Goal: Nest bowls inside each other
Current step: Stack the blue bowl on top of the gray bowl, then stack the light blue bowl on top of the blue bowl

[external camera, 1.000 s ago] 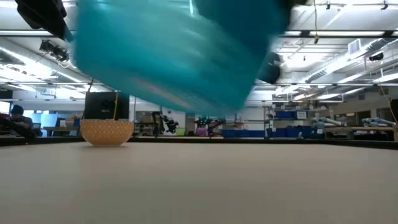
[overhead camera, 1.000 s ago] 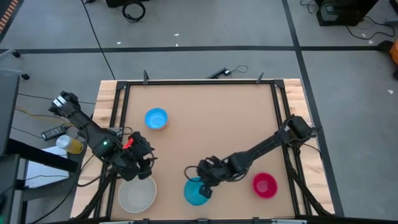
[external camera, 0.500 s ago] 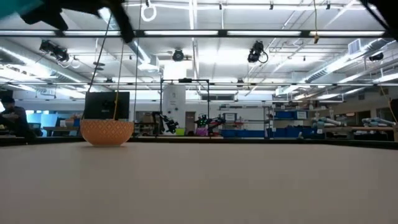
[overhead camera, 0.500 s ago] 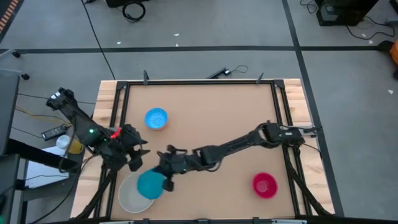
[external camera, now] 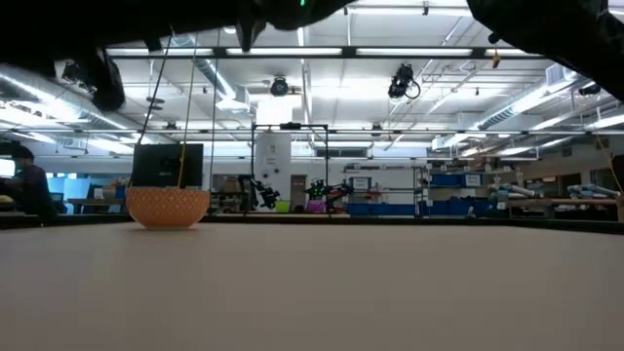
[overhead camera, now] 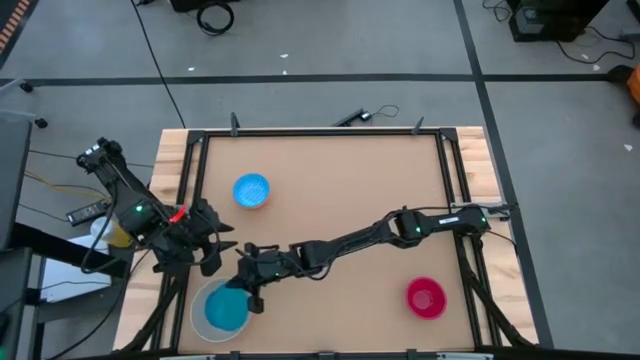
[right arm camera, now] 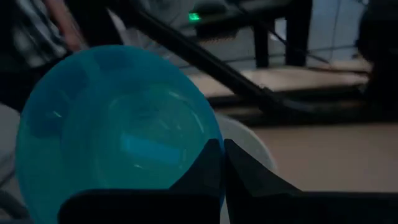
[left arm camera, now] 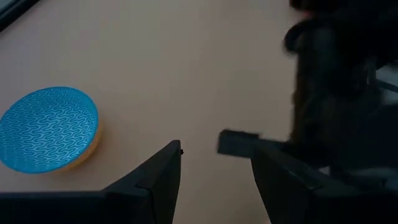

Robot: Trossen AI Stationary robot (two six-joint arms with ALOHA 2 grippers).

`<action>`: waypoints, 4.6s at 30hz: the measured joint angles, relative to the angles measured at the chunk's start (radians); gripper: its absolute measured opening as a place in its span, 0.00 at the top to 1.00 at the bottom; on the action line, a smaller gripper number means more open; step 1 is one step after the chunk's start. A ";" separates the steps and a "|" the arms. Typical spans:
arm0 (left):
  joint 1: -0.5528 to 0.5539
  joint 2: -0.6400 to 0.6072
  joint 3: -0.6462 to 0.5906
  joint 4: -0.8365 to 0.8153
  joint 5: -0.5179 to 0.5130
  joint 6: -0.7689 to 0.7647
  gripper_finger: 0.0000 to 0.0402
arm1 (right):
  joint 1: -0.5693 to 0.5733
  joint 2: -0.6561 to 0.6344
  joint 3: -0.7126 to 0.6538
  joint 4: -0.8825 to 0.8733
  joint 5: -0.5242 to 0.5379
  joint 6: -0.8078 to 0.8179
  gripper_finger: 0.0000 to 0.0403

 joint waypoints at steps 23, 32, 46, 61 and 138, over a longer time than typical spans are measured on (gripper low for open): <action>-0.023 0.136 0.000 -0.006 0.419 -0.369 0.51 | -0.002 -0.001 -0.001 -0.077 0.199 -0.091 0.98; -0.019 0.263 0.002 -0.103 0.507 -0.375 0.55 | -0.005 0.001 -0.002 -0.098 0.208 -0.096 0.98; -0.032 0.280 0.000 -0.055 0.626 -0.322 0.99 | -0.001 -0.004 -0.001 -0.038 0.184 -0.064 0.88; -0.162 0.311 -0.073 0.086 0.445 -0.312 1.00 | 0.039 -0.136 0.001 -0.180 0.195 -0.149 0.49; -0.008 0.305 -0.097 0.180 0.008 -0.050 0.61 | 0.193 -1.018 -1.113 -0.596 0.473 0.885 0.59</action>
